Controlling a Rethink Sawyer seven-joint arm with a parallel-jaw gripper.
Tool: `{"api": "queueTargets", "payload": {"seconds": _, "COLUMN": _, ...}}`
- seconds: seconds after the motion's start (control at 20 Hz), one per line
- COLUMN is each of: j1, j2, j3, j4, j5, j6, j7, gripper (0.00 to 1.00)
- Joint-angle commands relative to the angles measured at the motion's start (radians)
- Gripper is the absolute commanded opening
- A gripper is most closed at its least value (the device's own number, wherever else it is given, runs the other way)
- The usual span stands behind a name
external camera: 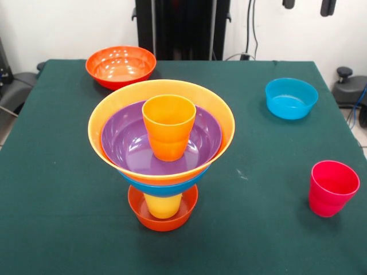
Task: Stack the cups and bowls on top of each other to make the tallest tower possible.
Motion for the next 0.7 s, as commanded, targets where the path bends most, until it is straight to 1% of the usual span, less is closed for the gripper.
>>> {"api": "queueTargets", "payload": {"seconds": 0.05, "j1": -0.003, "j2": 0.073, "j3": -0.012, "j4": 0.174, "j5": -0.034, "j6": -0.082, "j7": 0.039, "gripper": 1.00}}
{"api": "queueTargets", "payload": {"seconds": 0.35, "j1": -0.012, "j2": 0.065, "j3": -0.004, "j4": 0.249, "j5": -0.018, "j6": -0.134, "j7": 0.024, "gripper": 1.00}}
{"api": "queueTargets", "payload": {"seconds": 0.55, "j1": -0.002, "j2": 0.045, "j3": -0.005, "j4": 0.315, "j5": 0.003, "j6": -0.161, "j7": 0.043, "gripper": 1.00}}
{"api": "queueTargets", "payload": {"seconds": 0.7, "j1": 0.009, "j2": 0.043, "j3": -0.008, "j4": 0.369, "j5": 0.020, "j6": -0.205, "j7": 0.072, "gripper": 1.00}}
